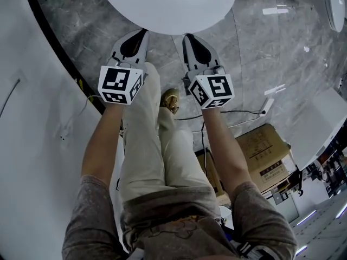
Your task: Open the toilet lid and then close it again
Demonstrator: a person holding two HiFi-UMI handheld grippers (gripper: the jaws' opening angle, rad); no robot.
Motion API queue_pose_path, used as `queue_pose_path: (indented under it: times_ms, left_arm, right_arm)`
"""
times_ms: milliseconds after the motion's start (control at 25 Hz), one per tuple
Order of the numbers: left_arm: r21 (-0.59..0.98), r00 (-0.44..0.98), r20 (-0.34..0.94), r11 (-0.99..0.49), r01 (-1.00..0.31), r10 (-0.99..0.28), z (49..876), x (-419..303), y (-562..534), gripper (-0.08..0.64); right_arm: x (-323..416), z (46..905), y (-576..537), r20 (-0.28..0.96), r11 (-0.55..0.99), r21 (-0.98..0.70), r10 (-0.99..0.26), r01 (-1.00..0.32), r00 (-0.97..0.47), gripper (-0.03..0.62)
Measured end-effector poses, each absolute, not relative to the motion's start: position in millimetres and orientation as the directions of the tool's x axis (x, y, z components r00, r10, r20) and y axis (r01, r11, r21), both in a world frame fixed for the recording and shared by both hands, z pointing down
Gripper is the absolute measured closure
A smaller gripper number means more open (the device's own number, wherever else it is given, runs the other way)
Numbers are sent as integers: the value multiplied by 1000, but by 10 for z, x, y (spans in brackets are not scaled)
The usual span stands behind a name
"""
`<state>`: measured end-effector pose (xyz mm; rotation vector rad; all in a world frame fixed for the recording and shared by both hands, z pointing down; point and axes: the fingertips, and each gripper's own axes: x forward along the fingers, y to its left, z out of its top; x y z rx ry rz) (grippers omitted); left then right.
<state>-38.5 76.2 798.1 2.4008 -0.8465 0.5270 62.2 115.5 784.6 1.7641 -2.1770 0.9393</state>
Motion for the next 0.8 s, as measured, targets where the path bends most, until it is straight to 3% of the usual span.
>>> queue_pose_path:
  times_ms: [800]
  left_arm:
    - [377,734,483,-643,-667,-478,6986,-351,658,551]
  right_arm:
    - [643,6818,1080,454,142,-340,-841,-930,-295,565]
